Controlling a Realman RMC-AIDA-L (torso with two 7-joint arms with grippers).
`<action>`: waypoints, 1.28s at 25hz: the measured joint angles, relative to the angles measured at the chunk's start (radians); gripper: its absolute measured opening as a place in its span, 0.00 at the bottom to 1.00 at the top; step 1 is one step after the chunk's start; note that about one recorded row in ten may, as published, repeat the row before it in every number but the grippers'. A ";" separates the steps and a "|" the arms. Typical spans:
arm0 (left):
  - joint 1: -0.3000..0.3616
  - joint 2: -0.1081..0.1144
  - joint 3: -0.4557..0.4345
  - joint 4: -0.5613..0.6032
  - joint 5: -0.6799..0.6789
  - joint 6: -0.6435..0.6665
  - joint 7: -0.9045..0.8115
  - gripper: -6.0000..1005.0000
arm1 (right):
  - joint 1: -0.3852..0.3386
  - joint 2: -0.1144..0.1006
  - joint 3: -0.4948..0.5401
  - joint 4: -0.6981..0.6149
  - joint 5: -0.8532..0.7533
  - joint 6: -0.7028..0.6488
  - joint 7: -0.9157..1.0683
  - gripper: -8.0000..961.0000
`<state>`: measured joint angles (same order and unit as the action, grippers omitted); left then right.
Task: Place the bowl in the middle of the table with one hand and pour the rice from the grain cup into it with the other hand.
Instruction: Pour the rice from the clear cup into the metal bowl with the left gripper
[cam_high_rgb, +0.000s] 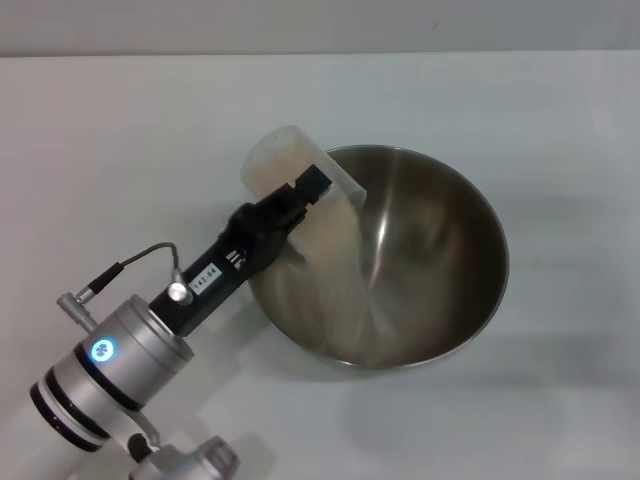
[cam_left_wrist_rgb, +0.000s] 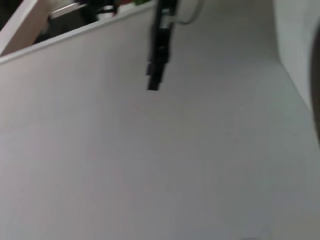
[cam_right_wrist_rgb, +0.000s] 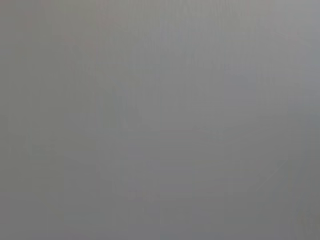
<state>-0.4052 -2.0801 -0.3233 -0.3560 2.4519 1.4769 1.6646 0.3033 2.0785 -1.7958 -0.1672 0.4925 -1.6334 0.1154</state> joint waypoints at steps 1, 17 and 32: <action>0.001 0.000 0.000 -0.006 0.000 -0.015 0.051 0.04 | 0.000 0.000 0.000 0.000 0.000 0.000 0.000 0.52; 0.008 0.000 0.004 -0.020 0.055 -0.049 0.443 0.06 | 0.001 -0.002 0.006 0.000 0.000 0.004 -0.003 0.52; 0.037 0.000 -0.059 -0.051 0.046 -0.003 -0.013 0.07 | 0.011 -0.002 0.006 0.000 0.000 0.009 -0.004 0.52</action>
<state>-0.3678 -2.0799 -0.3822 -0.4067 2.4981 1.4741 1.6519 0.3139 2.0770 -1.7898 -0.1672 0.4924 -1.6247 0.1119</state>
